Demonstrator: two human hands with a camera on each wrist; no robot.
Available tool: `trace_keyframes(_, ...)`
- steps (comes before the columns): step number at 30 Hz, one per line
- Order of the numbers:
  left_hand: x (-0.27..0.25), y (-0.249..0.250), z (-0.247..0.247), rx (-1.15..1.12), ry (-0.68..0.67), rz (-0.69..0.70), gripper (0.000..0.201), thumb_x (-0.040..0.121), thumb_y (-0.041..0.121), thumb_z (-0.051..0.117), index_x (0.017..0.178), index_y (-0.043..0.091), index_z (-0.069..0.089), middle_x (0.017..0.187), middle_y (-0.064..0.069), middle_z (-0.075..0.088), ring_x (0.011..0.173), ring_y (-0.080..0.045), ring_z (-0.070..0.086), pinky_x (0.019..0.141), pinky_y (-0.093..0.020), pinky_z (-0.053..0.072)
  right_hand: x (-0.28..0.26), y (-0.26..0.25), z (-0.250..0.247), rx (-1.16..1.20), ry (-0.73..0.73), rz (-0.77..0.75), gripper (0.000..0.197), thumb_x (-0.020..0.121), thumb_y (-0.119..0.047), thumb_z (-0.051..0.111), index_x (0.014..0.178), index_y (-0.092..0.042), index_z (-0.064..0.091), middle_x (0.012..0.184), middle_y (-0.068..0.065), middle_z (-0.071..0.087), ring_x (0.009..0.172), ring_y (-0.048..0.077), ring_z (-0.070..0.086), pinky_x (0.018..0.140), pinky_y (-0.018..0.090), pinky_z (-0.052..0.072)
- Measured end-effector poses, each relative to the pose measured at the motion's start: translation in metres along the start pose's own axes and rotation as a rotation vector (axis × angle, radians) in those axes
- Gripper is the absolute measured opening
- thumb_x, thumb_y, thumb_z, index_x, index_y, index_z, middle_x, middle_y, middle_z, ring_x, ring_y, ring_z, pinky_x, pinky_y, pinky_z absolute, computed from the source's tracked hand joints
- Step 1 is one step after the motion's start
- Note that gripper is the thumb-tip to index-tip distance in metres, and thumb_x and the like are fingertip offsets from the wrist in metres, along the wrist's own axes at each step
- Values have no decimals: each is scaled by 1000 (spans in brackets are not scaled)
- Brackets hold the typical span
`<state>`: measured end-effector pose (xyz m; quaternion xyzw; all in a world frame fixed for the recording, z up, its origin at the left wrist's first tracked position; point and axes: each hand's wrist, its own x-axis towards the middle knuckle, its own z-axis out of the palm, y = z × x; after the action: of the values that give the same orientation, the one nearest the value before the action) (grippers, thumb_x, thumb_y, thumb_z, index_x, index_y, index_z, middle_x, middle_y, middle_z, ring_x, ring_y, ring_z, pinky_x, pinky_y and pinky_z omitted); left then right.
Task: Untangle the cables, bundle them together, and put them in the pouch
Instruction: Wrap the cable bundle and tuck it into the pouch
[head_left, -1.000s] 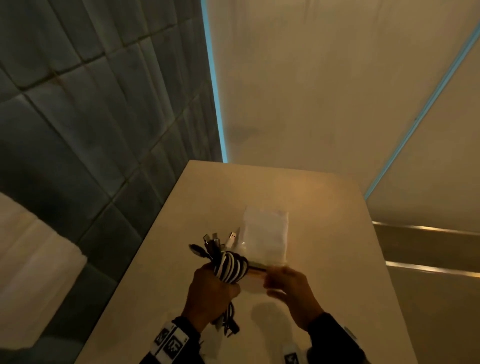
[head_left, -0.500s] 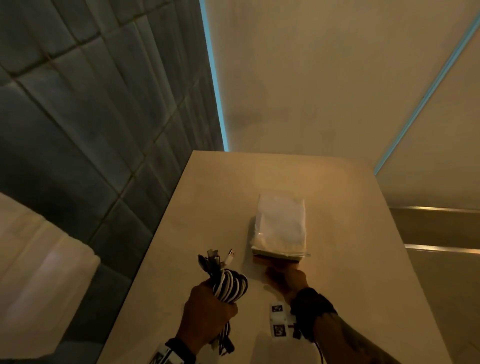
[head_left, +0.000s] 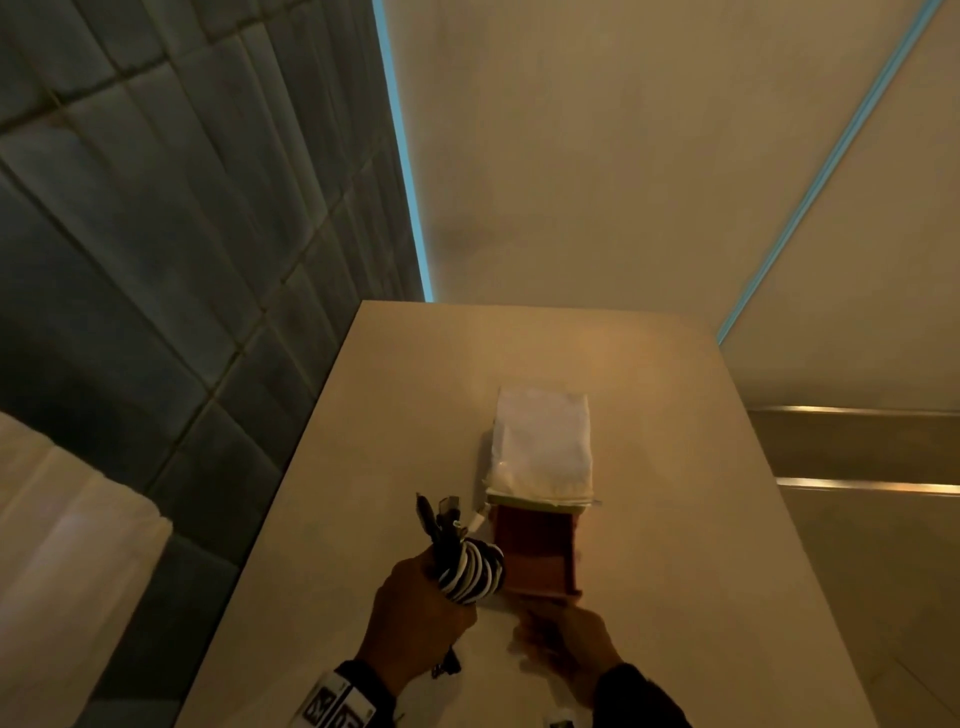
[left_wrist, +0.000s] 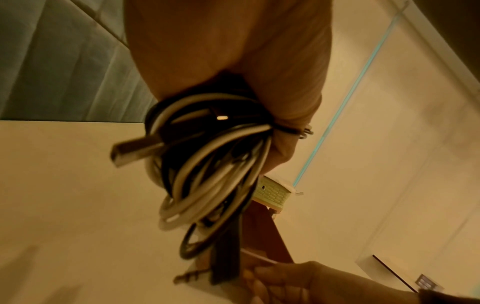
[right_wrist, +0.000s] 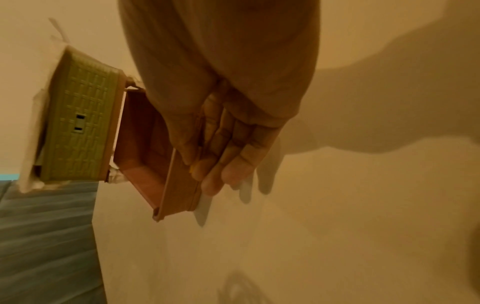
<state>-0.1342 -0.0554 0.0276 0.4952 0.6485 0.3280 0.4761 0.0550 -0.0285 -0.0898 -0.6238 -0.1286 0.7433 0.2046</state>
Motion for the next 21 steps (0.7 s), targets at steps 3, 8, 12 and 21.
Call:
trace_keyframes(3,2,-3,2,17,-23,100,42,78,-6,63,60,30,51,58,9,53,58,-6,46,64,-17,35,-6,12,-7,-1,-31,9,24,86,-9,63,100,9,69,75,24,63,61,34,63,54,37,51)
trace_keyframes(8,6,-5,4,148,-39,238,11,68,32,59,68,42,56,68,14,61,65,-7,58,66,-19,45,-12,20,-12,1,-123,70,23,80,-8,70,92,11,70,77,23,57,64,35,61,54,38,51)
trace_keyframes(12,13,-7,2,301,-103,297,14,76,28,63,86,35,56,79,11,59,74,-11,58,73,-35,52,-25,19,-26,17,-286,165,47,60,-16,87,91,8,60,74,18,52,58,27,49,56,33,41)
trace_keyframes(21,20,24,23,1040,-490,964,48,72,22,54,120,13,55,121,-4,60,100,-24,56,90,-38,46,-111,-87,3,-51,-567,-135,60,93,-58,43,127,-11,60,109,14,68,92,22,68,75,30,55)
